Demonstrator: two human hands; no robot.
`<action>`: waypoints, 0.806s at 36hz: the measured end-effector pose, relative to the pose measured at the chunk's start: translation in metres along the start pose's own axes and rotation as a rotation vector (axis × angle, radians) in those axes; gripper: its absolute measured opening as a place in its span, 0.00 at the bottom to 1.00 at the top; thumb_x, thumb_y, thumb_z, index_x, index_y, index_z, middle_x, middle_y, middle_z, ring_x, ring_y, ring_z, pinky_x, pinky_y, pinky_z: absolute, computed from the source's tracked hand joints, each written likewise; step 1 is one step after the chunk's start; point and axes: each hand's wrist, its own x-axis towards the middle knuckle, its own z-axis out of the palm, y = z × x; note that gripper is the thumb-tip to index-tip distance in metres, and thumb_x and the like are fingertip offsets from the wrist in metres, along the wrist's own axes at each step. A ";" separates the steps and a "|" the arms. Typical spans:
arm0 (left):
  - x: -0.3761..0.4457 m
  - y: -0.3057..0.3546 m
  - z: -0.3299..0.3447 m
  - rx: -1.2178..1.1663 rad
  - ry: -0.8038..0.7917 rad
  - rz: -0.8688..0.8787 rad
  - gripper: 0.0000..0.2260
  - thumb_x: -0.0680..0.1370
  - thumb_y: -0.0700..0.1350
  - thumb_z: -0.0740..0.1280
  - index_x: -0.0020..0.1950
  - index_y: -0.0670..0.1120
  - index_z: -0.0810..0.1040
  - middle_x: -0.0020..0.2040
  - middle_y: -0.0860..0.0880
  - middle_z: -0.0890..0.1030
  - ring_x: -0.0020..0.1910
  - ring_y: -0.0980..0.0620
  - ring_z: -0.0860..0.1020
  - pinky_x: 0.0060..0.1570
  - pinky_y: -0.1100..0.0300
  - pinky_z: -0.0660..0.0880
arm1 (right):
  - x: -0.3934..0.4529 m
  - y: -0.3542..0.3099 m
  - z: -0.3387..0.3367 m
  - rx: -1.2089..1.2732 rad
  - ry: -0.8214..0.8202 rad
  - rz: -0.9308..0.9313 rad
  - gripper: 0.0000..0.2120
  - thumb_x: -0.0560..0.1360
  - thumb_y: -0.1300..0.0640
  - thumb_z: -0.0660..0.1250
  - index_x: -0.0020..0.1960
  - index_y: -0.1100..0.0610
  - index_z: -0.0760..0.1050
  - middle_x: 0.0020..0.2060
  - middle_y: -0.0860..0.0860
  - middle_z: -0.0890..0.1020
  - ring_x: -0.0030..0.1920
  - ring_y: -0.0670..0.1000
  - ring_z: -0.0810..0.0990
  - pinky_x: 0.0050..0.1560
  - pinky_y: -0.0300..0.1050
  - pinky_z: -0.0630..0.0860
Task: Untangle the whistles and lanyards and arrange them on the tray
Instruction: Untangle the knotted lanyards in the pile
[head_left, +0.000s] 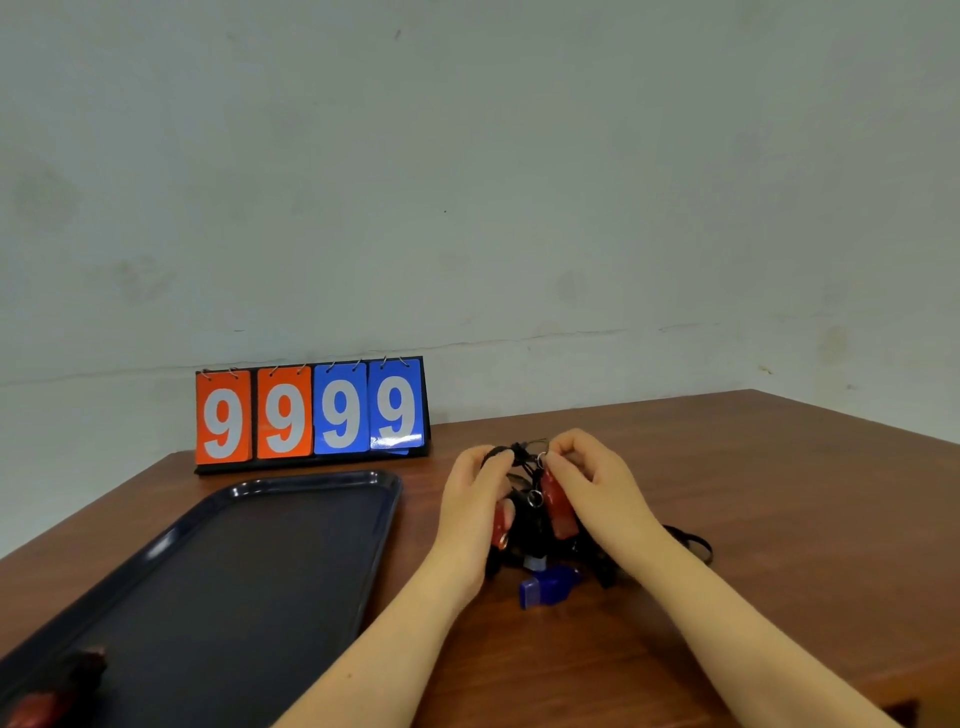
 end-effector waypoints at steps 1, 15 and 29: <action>0.000 0.001 -0.001 0.018 -0.014 0.023 0.09 0.80 0.45 0.63 0.59 0.45 0.75 0.28 0.53 0.74 0.24 0.55 0.68 0.26 0.63 0.66 | 0.000 -0.001 -0.001 0.023 -0.006 0.020 0.07 0.80 0.58 0.60 0.43 0.53 0.73 0.35 0.47 0.77 0.32 0.38 0.74 0.33 0.31 0.71; -0.002 -0.001 0.000 0.382 -0.099 0.087 0.11 0.82 0.48 0.59 0.42 0.47 0.76 0.29 0.55 0.74 0.29 0.61 0.72 0.36 0.65 0.71 | 0.002 -0.004 -0.002 0.080 -0.035 0.122 0.08 0.81 0.57 0.59 0.46 0.57 0.74 0.28 0.49 0.74 0.28 0.44 0.72 0.32 0.34 0.72; 0.007 0.004 -0.012 0.125 0.162 0.030 0.11 0.81 0.49 0.62 0.41 0.49 0.76 0.29 0.53 0.73 0.29 0.57 0.71 0.35 0.62 0.70 | -0.001 -0.007 -0.002 0.058 -0.073 0.156 0.08 0.80 0.57 0.60 0.46 0.57 0.76 0.34 0.49 0.78 0.31 0.43 0.76 0.30 0.34 0.72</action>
